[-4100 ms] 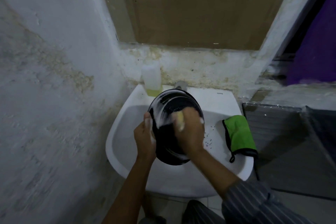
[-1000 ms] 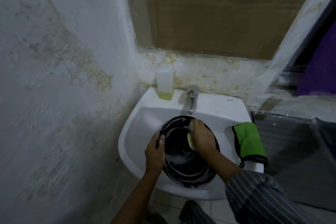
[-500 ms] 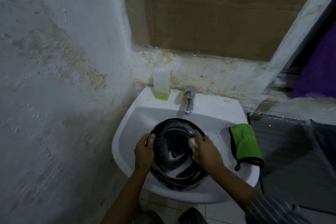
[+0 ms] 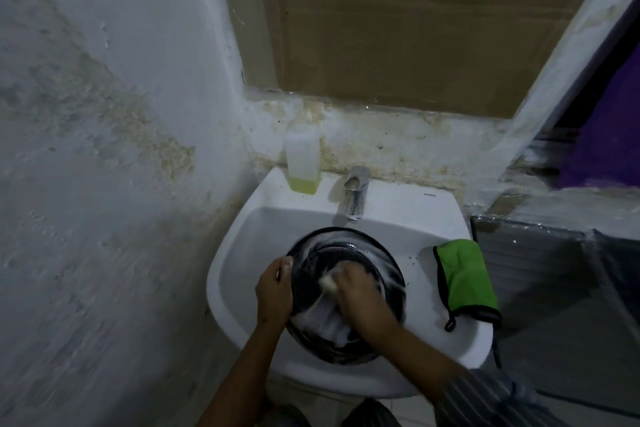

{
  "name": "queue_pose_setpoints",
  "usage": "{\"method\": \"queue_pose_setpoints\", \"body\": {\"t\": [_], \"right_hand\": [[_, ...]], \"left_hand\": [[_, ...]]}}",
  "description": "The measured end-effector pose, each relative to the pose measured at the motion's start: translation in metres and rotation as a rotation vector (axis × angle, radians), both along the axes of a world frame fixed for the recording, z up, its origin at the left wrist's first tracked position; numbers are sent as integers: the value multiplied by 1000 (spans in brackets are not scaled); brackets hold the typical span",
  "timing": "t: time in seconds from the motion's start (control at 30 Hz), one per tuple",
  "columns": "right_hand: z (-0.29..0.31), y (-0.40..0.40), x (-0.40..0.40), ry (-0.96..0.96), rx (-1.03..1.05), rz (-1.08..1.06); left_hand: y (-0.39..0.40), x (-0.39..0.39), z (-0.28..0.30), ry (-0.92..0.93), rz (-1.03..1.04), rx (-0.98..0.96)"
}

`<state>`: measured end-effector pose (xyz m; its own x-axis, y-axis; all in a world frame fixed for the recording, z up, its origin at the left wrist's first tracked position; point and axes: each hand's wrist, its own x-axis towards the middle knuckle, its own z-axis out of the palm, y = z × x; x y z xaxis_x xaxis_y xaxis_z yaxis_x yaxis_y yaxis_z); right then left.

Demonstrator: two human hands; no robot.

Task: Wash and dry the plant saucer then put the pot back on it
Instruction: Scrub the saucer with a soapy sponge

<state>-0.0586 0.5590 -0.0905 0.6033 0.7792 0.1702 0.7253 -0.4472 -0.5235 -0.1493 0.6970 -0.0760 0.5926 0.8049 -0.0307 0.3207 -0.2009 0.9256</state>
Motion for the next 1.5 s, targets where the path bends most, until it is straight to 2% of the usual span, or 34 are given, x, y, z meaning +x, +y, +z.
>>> {"method": "queue_pose_setpoints", "body": {"t": [0.1, 0.17, 0.27, 0.33, 0.5, 0.57, 0.63, 0.67, 0.7, 0.77, 0.87, 0.9, 0.93, 1.03, 1.13, 1.17, 1.23, 1.3, 1.4, 1.5], "right_hand": [[7, -10, 41, -52, -127, -234], [14, -3, 33, -86, -119, -254], [14, 21, -12, -156, -68, 68], [12, 27, -18, -106, -43, 162], [20, 9, 44, -112, -134, -193], [24, 13, 49, -126, -103, -238], [29, 30, 41, -39, -139, -244], [30, 40, 35, -7, -225, -205], [29, 46, 26, -78, -288, -139], [35, 46, 4, -207, -237, 37], [27, 18, -14, -194, -188, 300], [23, 7, -10, -175, -204, 312], [17, -4, 0, -139, -254, 267], [0, -29, 40, -172, -444, -93], [0, -25, 45, -118, -392, -320], [2, -15, 36, -62, -305, -302], [9, 5, 11, 81, -136, -118], [22, 10, -10, 224, -70, 60], [32, -6, -11, 292, -155, 245], [34, -26, 4, 297, -377, 221]], "left_hand": [[-7, -2, -2, -30, -42, -30], [-15, 4, -1, -10, -57, -27], [-25, 13, -1, 11, -57, -42], [-26, 11, -3, -9, -29, -77], [-32, 5, 0, -25, -72, -46], [-32, 9, 6, -24, -74, -26], [-28, 17, 10, -17, -81, 6], [-25, 21, 12, -7, -82, 22], [-23, 23, 12, 14, -81, 35], [-18, 23, 9, 48, -73, 13], [-14, 15, 1, 40, -64, -77], [-14, 11, -1, 49, -59, -89], [-14, 8, -3, 60, -55, -108], [-14, 4, -2, 79, -143, -162], [-23, 15, 2, 70, -223, -115], [-26, 20, 4, 80, -236, -89], [-27, 26, 4, 98, -242, -44], [-21, 23, 1, 93, -181, -54], [-10, 12, -2, 80, -108, -69], [-6, 5, -1, 91, -112, -46]]}}
